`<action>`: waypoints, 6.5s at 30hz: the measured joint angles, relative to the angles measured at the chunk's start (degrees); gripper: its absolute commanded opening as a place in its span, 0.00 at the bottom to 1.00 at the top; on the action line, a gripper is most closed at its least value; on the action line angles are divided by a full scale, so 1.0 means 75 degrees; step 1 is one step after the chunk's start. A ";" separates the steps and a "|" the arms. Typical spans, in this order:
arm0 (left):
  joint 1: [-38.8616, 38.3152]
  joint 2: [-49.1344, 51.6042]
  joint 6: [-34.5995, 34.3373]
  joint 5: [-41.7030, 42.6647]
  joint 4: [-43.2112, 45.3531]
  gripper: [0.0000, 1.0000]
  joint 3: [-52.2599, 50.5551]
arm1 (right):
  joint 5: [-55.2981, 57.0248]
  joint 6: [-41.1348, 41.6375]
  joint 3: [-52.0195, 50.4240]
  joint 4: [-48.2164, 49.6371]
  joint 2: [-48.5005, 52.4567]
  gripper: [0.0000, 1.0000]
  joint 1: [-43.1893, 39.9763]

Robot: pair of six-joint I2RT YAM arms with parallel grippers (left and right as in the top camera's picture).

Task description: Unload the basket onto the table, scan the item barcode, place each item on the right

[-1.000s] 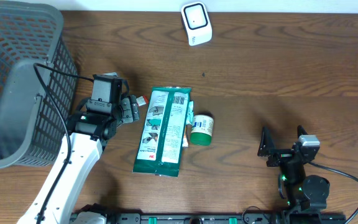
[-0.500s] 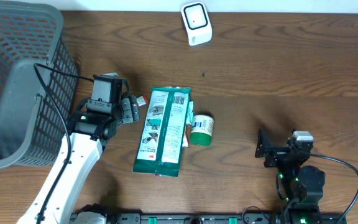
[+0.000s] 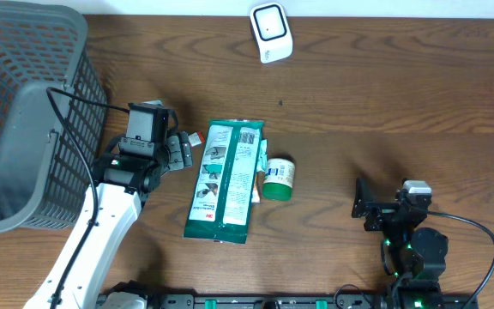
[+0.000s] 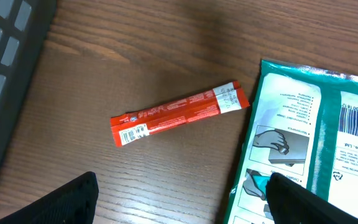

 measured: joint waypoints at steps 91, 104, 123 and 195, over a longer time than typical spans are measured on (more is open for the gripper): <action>0.0000 0.0006 0.0000 0.0026 -0.0023 0.87 0.0003 | 0.0892 0.4599 0.6239 -0.2821 0.9809 0.77 0.5368; 0.0000 0.0006 0.0000 0.0026 -0.0023 0.87 0.0003 | 0.1035 0.4803 0.6234 -0.2728 1.0771 0.64 0.5563; 0.0000 0.0006 0.0000 0.0026 -0.0023 0.87 0.0003 | 0.1253 0.3112 0.6234 -0.3083 0.9273 0.46 0.5482; 0.0000 0.0006 0.0000 0.0026 -0.0023 0.87 0.0003 | 0.1836 0.2212 0.8440 -0.6895 1.0657 0.97 0.3926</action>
